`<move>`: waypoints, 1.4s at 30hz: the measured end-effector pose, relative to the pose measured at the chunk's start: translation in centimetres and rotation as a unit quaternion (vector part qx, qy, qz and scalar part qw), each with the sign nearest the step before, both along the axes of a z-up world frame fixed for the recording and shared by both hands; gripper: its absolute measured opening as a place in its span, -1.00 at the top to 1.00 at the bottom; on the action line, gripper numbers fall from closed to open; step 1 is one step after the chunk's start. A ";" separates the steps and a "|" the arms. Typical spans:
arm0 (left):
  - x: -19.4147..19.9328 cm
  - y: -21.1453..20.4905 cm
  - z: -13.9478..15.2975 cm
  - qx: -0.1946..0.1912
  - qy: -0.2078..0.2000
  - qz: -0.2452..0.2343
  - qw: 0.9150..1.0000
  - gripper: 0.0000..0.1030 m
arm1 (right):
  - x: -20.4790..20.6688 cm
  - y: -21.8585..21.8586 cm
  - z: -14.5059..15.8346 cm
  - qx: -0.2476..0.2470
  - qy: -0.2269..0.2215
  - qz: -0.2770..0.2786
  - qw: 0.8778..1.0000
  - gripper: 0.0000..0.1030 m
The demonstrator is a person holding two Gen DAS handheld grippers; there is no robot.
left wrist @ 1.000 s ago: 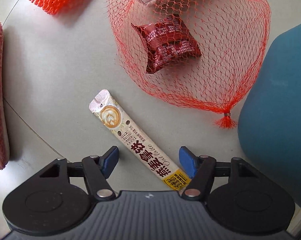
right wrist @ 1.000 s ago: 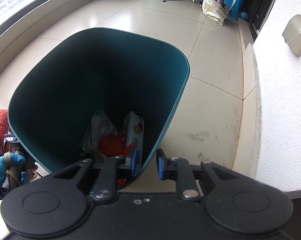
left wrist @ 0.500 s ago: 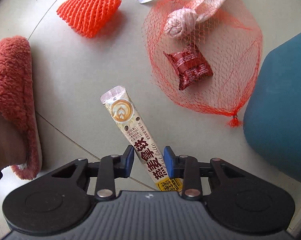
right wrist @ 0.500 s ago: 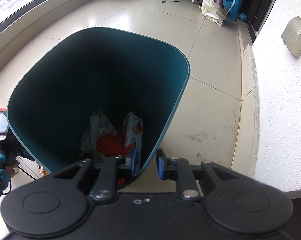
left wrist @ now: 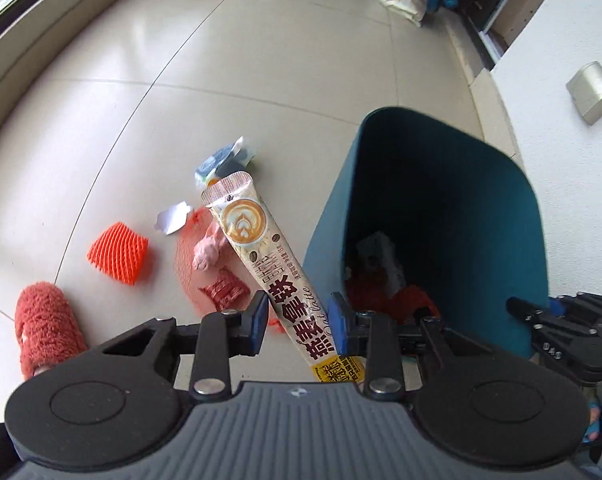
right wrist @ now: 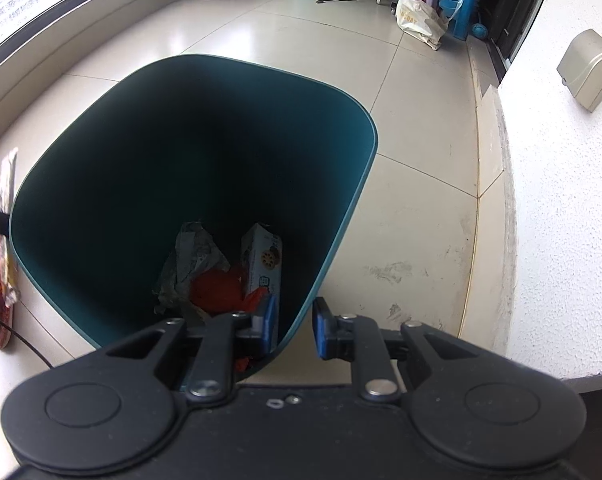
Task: Collect trash
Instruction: 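Carry the coffee sachet with the left tool and release it into the bin, then lower the left tool and close it on the orange foam fruit net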
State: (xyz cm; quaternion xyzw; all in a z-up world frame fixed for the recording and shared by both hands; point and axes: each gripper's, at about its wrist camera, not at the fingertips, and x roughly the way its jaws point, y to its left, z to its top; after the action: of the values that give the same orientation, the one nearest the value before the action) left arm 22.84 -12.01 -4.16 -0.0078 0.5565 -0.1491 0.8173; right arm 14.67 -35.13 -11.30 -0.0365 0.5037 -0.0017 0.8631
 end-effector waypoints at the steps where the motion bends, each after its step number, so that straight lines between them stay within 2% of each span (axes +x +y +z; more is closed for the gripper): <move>1: 0.0 -1.3 1.4 0.004 -0.014 -0.016 1.000 0.39 | 0.0 0.0 0.0 0.001 0.000 -0.001 1.000 0.64; 4: 0.5 -5.1 3.4 0.016 -0.040 -0.050 0.998 0.38 | 0.0 -0.3 0.0 0.005 -0.001 -0.001 1.000 0.64; 6: 1.1 -7.7 3.5 0.024 -0.040 -0.068 0.997 0.39 | 0.0 -0.4 0.0 0.006 -0.001 -0.001 1.000 0.64; 9: 2.2 -11.5 1.3 0.044 -0.016 -0.095 0.994 0.38 | -0.1 -0.4 0.0 0.006 -0.001 0.001 1.000 0.64; 13: 2.8 -14.8 -2.7 0.095 0.005 -0.112 0.989 0.38 | 0.0 -0.4 0.0 0.007 -0.001 0.002 1.000 0.63; 17: 3.1 -15.6 -5.0 0.101 0.017 -0.114 0.988 0.37 | -0.1 -0.4 0.0 0.010 -0.001 0.004 1.000 0.63; 21: 3.5 -15.2 -6.3 0.094 0.036 -0.113 0.988 0.31 | 0.0 -0.5 0.0 0.010 -0.002 0.006 1.000 0.63; 25: 3.3 -14.2 -6.2 0.073 0.035 -0.107 0.991 -0.20 | 0.0 -0.5 -0.1 0.010 -0.001 0.006 1.000 0.63; 26: 3.3 -13.9 -6.0 0.066 0.034 -0.107 0.992 -0.25 | 0.0 -0.4 -0.1 0.009 -0.001 0.006 1.000 0.63; 33: 1.9 -9.8 -2.5 0.020 0.012 -0.112 0.993 -0.26 | 0.0 -0.3 -0.1 0.006 0.000 0.007 1.000 0.62; 34: 1.8 -8.8 -1.9 0.013 0.006 -0.108 0.994 -0.31 | 0.0 -0.3 -0.1 0.005 0.001 0.007 1.000 0.62; 36: 1.7 -6.2 -0.5 0.004 -0.012 -0.089 0.996 -0.39 | 0.1 -0.2 -0.1 0.005 0.002 0.006 1.000 0.62; 39: 2.6 -1.8 1.4 0.001 -0.048 -0.030 0.998 -0.50 | 0.2 -0.1 -0.1 0.005 0.003 0.005 1.000 0.63; 40: 2.9 -0.3 1.7 -0.002 -0.054 -0.015 0.998 -0.58 | 0.1 0.1 -0.1 0.004 0.004 0.004 1.000 0.63; 42: 3.6 2.3 1.7 0.007 -0.063 0.012 0.998 -0.59 | 0.2 0.1 -0.1 0.003 0.006 0.004 1.000 0.63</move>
State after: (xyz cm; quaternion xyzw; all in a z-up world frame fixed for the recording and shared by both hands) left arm 26.41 -9.72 -2.50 0.0005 0.5051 -0.1352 0.8524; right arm 14.87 -34.99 -11.37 -0.0358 0.5089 0.0032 0.8601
